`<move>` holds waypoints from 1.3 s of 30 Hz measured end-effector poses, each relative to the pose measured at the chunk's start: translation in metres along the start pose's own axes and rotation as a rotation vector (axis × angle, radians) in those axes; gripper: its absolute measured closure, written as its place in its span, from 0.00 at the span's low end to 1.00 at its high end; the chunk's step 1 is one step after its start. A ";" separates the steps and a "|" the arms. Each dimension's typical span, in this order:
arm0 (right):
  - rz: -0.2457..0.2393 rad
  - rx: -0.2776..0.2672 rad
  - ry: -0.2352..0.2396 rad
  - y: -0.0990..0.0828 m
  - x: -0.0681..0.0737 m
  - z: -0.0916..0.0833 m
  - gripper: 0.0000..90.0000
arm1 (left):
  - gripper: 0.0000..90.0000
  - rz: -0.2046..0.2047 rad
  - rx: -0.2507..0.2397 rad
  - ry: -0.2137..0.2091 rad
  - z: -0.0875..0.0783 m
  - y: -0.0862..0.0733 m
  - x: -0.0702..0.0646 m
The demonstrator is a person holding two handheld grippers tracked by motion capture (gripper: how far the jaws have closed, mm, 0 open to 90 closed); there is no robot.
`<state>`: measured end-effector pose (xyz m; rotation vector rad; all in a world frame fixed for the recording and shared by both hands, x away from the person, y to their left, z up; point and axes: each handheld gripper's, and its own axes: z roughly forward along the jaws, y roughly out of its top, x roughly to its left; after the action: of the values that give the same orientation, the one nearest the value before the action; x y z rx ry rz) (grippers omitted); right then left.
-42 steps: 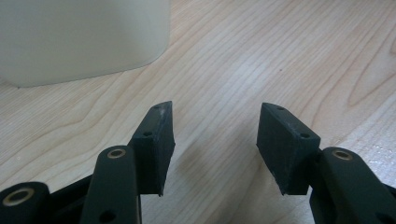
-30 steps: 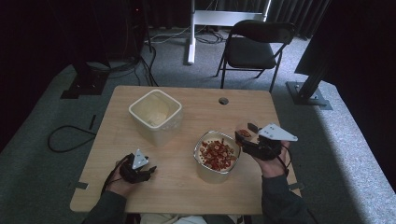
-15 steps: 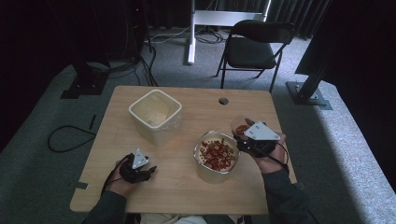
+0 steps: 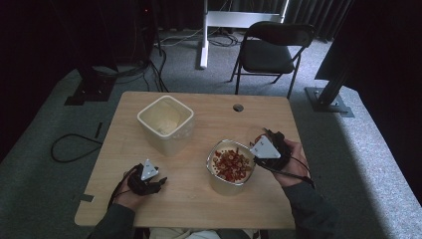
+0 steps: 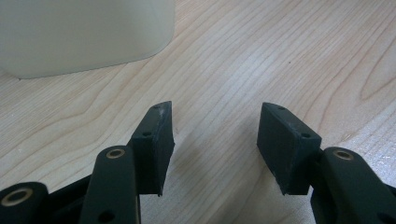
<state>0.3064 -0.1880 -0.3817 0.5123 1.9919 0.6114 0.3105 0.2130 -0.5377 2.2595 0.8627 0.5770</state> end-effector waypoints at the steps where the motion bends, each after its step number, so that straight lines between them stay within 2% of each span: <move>1: -0.016 0.003 -0.005 0.001 0.001 0.000 0.43 | 0.52 0.000 0.000 -0.001 0.000 0.000 0.000; 2: -0.029 0.008 -0.010 0.002 0.002 -0.001 0.43 | 0.52 0.000 0.000 0.000 0.000 0.000 0.000; 3: -0.071 0.023 -0.034 0.003 0.005 -0.001 0.43 | 0.52 0.000 0.000 0.000 0.000 0.000 0.000; 8: -0.143 0.047 -0.065 0.007 0.008 -0.001 0.43 | 0.52 0.000 -0.001 -0.002 0.000 0.000 0.000; 15: -0.267 0.091 -0.125 0.010 0.016 -0.002 0.43 | 0.52 0.001 -0.003 -0.004 0.000 0.000 0.000; 16: -0.267 0.091 -0.125 0.010 0.016 -0.002 0.43 | 0.52 0.001 -0.003 -0.004 0.000 0.000 0.000; 18: -0.314 0.098 -0.142 0.010 0.020 -0.003 0.43 | 0.52 0.001 -0.003 -0.004 0.000 0.000 0.000; 23: -0.381 0.114 -0.174 0.012 0.024 -0.004 0.43 | 0.52 0.000 -0.003 -0.005 0.000 0.000 0.000; 24: -0.381 0.114 -0.174 0.012 0.024 -0.004 0.43 | 0.52 0.000 -0.003 -0.005 0.000 0.000 0.000; 25: -0.425 0.119 -0.186 0.014 0.026 -0.005 0.43 | 0.52 0.000 -0.004 -0.005 0.000 0.000 0.000; 28: -0.483 0.128 -0.207 0.016 0.029 -0.007 0.43 | 0.52 0.000 -0.004 -0.006 0.000 0.000 0.000; 30: -0.498 0.131 -0.210 0.016 0.030 -0.007 0.43 | 0.52 0.000 -0.003 -0.006 0.000 0.000 0.000; 31: -0.531 0.133 -0.224 0.017 0.033 -0.007 0.43 | 0.52 0.001 -0.003 -0.006 0.000 0.000 0.000; 32: -0.531 0.133 -0.224 0.017 0.033 -0.007 0.43 | 0.52 0.001 -0.003 -0.006 0.000 0.000 0.000; 33: -0.567 0.138 -0.235 0.018 0.035 -0.008 0.43 | 0.52 0.001 -0.003 -0.006 0.000 0.000 0.000; 39: -0.657 0.150 -0.278 0.021 0.041 -0.008 0.44 | 0.52 0.001 -0.003 -0.006 0.000 0.000 -0.001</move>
<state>0.2827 -0.1494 -0.3937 0.0066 1.7985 -0.0181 0.3105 0.2123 -0.5379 2.2579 0.8574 0.5710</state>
